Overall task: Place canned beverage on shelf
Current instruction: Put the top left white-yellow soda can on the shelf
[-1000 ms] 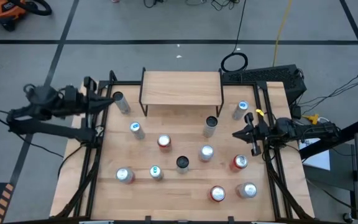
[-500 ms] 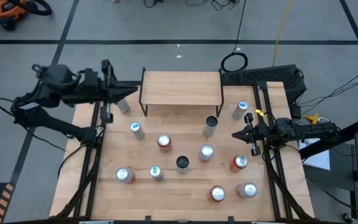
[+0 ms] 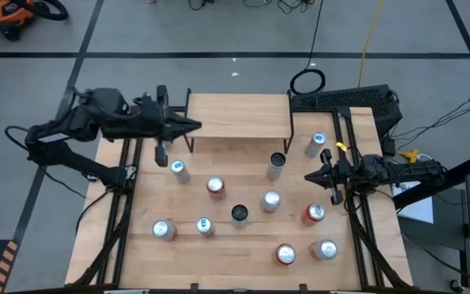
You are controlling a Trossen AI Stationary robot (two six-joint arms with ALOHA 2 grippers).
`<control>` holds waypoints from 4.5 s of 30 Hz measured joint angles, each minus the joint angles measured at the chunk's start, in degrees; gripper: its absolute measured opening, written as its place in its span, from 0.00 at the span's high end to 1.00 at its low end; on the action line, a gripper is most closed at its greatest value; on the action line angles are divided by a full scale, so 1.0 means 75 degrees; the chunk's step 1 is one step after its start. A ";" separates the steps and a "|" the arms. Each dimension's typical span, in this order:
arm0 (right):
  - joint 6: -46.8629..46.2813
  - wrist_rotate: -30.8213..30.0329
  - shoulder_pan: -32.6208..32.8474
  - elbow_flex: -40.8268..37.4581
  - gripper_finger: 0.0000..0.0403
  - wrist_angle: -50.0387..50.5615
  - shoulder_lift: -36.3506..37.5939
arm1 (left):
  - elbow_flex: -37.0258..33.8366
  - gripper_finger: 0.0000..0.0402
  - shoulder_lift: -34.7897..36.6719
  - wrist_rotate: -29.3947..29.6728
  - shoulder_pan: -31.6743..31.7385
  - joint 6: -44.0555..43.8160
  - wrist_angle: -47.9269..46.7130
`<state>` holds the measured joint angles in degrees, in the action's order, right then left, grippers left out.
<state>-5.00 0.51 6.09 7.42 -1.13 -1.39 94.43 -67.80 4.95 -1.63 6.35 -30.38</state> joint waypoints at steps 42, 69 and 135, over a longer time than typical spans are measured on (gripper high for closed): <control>0.0575 -0.0291 0.0000 0.9246 1.00 0.4534 -0.6430 | 0.0003 1.00 -0.0316 -0.0014 -0.0029 -0.0446 -0.0815; -0.1409 -0.0669 -0.0067 0.9719 1.00 0.4920 -0.7878 | 0.0003 1.00 -0.0316 0.1425 -0.0044 -0.4014 -0.3288; -0.2686 -0.1066 -0.1571 0.9716 1.00 0.7169 -0.8151 | -0.0411 0.19 -0.2042 0.0082 0.7107 -0.3991 -0.7960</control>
<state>-25.15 -7.49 -5.69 80.29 52.64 -62.52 91.35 -83.12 5.56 51.67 -23.59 -90.08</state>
